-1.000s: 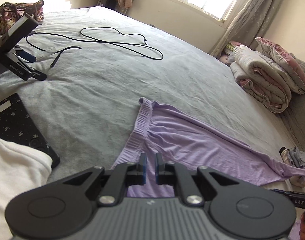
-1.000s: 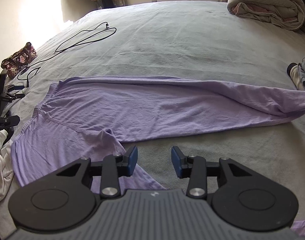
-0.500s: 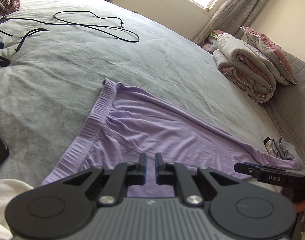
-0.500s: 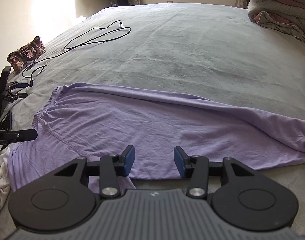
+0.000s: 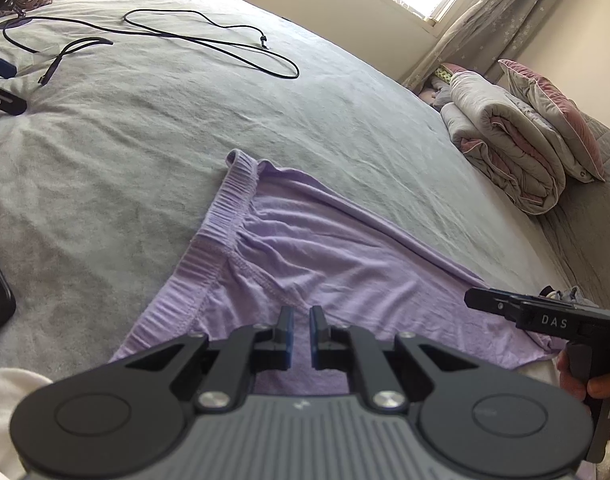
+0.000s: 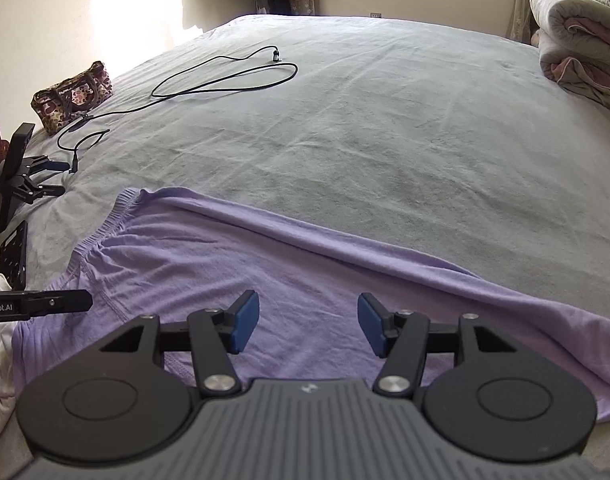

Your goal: Fold clothes

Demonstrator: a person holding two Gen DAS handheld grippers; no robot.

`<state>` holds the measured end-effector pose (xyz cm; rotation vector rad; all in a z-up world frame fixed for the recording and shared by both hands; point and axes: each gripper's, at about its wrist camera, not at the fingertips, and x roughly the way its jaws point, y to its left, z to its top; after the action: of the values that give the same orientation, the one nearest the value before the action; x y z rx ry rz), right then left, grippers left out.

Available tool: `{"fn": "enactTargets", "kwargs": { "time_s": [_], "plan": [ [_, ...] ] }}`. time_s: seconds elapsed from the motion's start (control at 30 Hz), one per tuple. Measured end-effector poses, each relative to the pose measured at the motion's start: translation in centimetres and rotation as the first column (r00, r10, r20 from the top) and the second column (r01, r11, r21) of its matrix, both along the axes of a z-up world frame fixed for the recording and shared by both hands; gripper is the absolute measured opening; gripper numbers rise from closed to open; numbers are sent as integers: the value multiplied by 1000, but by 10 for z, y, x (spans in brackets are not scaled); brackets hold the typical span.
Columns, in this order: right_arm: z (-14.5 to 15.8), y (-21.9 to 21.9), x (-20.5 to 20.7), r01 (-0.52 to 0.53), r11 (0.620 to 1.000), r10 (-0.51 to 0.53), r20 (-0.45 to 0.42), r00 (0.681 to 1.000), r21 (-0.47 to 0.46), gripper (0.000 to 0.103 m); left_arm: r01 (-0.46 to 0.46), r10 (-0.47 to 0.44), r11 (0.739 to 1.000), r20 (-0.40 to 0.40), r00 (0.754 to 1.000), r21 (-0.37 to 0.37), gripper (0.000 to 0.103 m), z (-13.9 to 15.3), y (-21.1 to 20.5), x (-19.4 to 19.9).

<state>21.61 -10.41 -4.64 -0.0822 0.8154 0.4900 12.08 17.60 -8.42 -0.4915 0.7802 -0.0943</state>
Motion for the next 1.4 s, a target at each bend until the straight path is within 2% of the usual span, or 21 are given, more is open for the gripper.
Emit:
{"fn": "enactTargets", "kwargs": {
  "time_s": [0.27,0.5,0.57,0.63,0.7,0.73,0.77,0.97,1.2,1.3,1.4],
  "plan": [
    [-5,21,29,-47,997,50,44,998,-61,64,-36,36,999,2,999,3,6,-6,8,2],
    [-27,34,58,-77,987,78,4,997,-142,64,-73,73,997,14,997,-21,6,-7,18,3],
    [-32,34,59,-75,988,76,6,997,-133,63,-84,84,996,8,996,-30,6,-10,20,4],
    [-31,34,58,-79,990,80,-1,997,-113,50,-93,93,995,-1,996,-30,3,-12,21,5],
    [-27,35,57,-83,990,82,-11,997,-111,10,-104,103,994,-10,995,-29,3,-15,23,7],
    [-25,36,56,-80,990,78,-19,997,-116,4,-109,108,994,-13,994,-31,2,-15,24,7],
    [-21,36,55,-76,991,73,-25,997,-112,4,-114,113,993,-15,993,-35,2,-16,25,7],
    [16,30,30,-68,996,68,7,998,-55,3,-135,134,989,-23,991,-53,2,-19,29,7],
    [66,25,-30,-136,990,139,69,988,-45,3,-157,155,986,-26,988,-63,2,-20,30,6],
    [79,23,-61,-166,985,169,77,983,-44,3,-165,164,984,-26,986,-65,2,-20,30,5],
    [79,25,-94,-205,977,209,78,975,-56,3,-169,168,985,-27,985,-48,2,-17,28,3]
  ]
}}
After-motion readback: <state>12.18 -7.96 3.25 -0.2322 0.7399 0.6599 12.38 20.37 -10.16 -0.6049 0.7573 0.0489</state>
